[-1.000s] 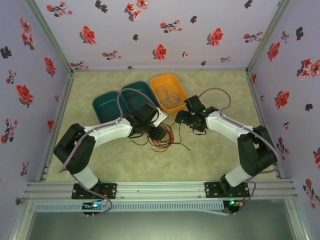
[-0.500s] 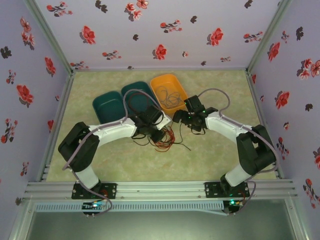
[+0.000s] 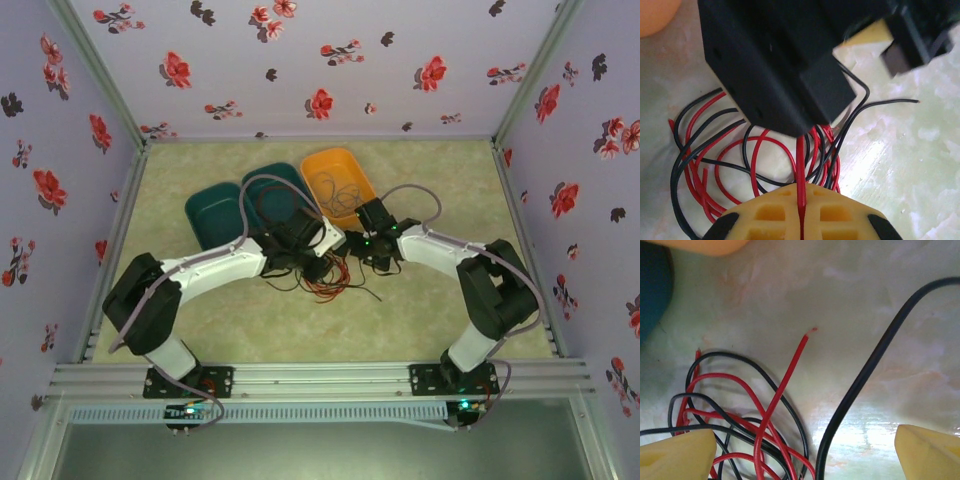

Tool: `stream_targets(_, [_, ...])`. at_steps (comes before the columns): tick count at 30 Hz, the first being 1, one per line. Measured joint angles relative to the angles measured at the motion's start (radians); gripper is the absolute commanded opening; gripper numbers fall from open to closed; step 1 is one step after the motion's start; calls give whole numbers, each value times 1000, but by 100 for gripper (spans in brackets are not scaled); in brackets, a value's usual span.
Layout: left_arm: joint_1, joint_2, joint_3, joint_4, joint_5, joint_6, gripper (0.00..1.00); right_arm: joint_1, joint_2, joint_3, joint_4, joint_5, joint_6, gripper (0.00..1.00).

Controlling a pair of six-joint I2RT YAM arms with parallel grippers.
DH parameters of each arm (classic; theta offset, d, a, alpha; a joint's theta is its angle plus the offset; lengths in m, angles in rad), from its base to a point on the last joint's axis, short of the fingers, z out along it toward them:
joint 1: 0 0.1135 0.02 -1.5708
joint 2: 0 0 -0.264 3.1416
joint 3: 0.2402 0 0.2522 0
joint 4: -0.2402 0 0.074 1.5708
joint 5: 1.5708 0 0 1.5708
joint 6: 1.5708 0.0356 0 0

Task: Untangle the cables

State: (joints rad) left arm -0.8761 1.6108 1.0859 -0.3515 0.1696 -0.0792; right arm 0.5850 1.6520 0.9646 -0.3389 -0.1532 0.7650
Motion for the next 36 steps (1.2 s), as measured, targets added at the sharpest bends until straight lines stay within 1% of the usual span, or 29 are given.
stream_targets(6, [-8,-44,0,-1,0,-2,0,3,20,-3,-6,3,-3,91])
stream_targets(14, [-11,-150,0,-2,-12,-8,0,3,29,-22,-9,21,-6,91])
stream_targets(25, [-11,-272,0,3,-91,-11,0,4,33,-23,-10,35,-6,89])
stream_targets(30, [-11,-334,0,43,-122,-7,0,5,36,-23,-10,42,-6,89])
stream_targets(36, [-12,-400,-16,117,-130,1,0,7,36,-24,-10,49,-10,89])
